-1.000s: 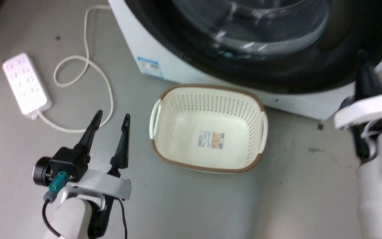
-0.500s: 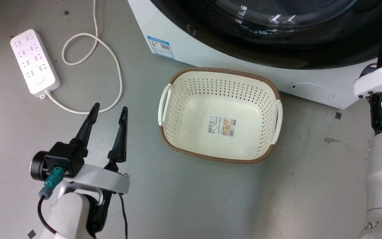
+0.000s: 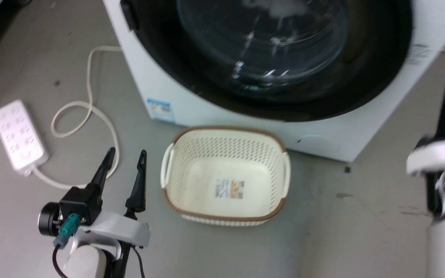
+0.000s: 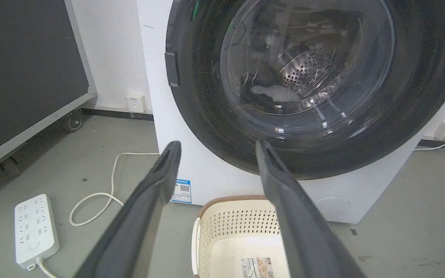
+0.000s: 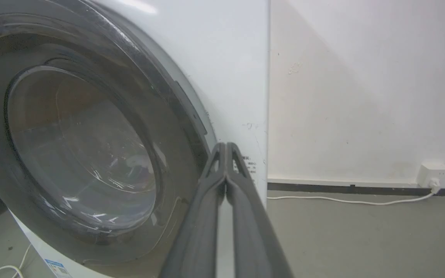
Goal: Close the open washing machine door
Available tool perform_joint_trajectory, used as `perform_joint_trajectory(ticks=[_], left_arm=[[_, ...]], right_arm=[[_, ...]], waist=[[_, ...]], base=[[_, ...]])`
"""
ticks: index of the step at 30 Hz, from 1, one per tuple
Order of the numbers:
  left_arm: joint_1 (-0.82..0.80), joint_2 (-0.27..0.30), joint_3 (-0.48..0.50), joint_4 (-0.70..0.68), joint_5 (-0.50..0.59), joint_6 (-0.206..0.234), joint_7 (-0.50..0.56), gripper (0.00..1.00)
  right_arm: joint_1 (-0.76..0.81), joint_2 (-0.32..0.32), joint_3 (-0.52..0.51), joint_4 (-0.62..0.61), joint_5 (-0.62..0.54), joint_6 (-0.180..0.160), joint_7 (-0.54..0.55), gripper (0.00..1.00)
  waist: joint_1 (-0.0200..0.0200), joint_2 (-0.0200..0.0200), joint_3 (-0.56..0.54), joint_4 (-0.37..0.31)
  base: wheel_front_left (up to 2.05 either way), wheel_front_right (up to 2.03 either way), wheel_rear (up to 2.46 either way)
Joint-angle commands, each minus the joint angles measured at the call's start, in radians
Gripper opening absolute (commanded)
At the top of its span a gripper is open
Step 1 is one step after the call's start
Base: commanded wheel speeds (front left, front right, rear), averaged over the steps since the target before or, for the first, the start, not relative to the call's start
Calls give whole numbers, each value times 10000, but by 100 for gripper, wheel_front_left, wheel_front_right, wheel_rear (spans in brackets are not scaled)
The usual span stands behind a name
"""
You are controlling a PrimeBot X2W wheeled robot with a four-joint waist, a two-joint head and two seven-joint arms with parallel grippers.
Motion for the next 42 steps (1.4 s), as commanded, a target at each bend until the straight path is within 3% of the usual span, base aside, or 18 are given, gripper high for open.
perform_joint_trajectory(ticks=[1,5,10,24,25,26,42], left_arm=[[134,-33,10,37,65,-26,-43,100],[489,-100,22,178,76,28,-44,100],[691,-139,3,256,45,54,-44,100],[1106,-144,-17,519,-121,227,-7,100],[1107,-142,-19,525,-135,236,2,100],[1111,-140,-21,531,-151,244,14,100],[1065,-100,-42,561,-379,427,313,100]], right_arm=[[397,-33,136,-150,14,-6,-42,0],[2111,-33,961,-599,123,-6,-42,0],[3095,-33,1452,-775,300,-6,-24,0],[4890,-33,2206,-1147,928,-6,603,0],[4934,-33,2221,-1154,966,-6,656,39],[4969,-33,2228,-1172,978,-6,683,100],[5145,-33,2318,-1320,1105,-6,736,100]], waist=[[2,0,-685,-656],[2,0,-1287,-1106],[2,0,-1536,-1252],[2,0,-1996,-1195],[2,0,-2010,-1192],[2,0,-2024,-1190],[2,0,-2110,-1160]], base=[[0,0,0],[0,0,0],[0,0,0],[0,0,0],[0,0,0],[0,0,0],[0,0,0]])
